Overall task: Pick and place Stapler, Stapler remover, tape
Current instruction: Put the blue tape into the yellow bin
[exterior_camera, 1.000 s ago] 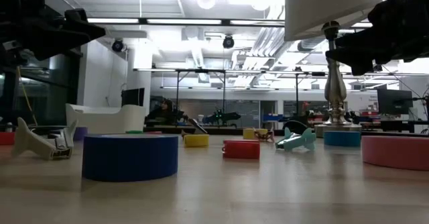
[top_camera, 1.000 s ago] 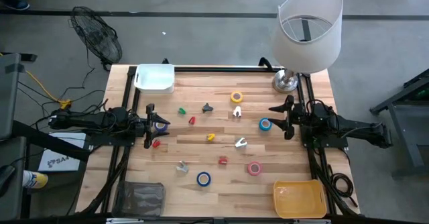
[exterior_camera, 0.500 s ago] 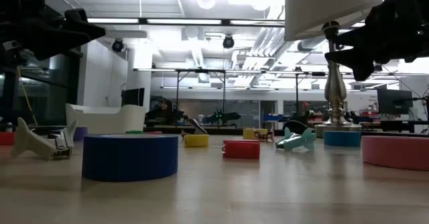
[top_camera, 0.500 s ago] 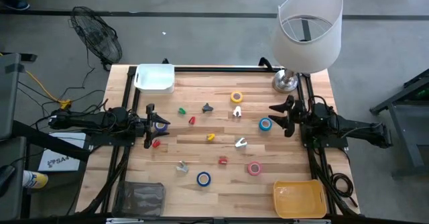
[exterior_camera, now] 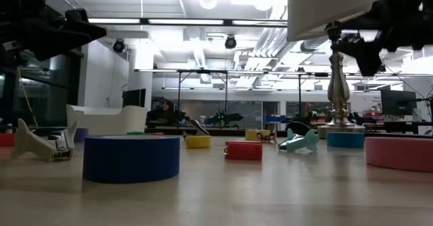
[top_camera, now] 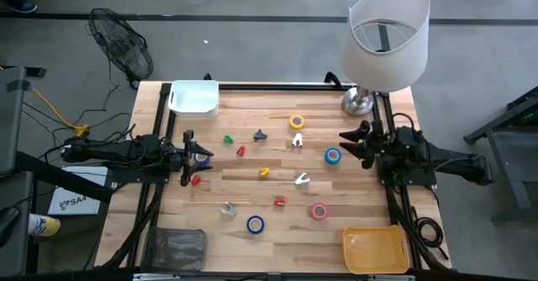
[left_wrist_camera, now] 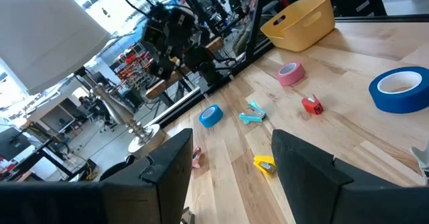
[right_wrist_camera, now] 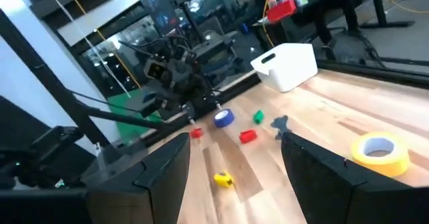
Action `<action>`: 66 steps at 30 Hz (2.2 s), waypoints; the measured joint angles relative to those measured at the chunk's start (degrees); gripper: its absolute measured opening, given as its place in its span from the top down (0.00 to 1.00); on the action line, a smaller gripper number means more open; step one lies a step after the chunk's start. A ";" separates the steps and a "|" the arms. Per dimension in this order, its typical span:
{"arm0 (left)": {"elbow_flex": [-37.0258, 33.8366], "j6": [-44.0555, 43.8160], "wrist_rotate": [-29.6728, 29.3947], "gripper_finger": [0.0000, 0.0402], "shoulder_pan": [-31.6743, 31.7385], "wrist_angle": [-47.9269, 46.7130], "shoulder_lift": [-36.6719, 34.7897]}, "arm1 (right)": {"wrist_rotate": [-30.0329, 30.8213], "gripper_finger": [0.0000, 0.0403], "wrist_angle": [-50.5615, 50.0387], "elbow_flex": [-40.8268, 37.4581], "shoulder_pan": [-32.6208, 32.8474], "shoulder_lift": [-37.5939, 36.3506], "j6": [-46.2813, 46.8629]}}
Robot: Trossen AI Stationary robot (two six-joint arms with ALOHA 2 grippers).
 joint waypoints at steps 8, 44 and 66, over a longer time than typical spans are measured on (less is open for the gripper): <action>0.00 0.00 0.00 0.50 0.00 0.00 0.01 | 3.71 0.44 -21.22 15.58 -0.02 12.98 0.92; 0.00 -0.01 0.00 0.50 0.02 0.00 0.01 | 4.46 0.44 -33.93 21.41 0.04 58.69 43.76; 0.00 -0.01 0.00 0.50 0.01 -0.01 0.01 | 4.25 0.60 -31.68 21.54 0.02 67.77 45.93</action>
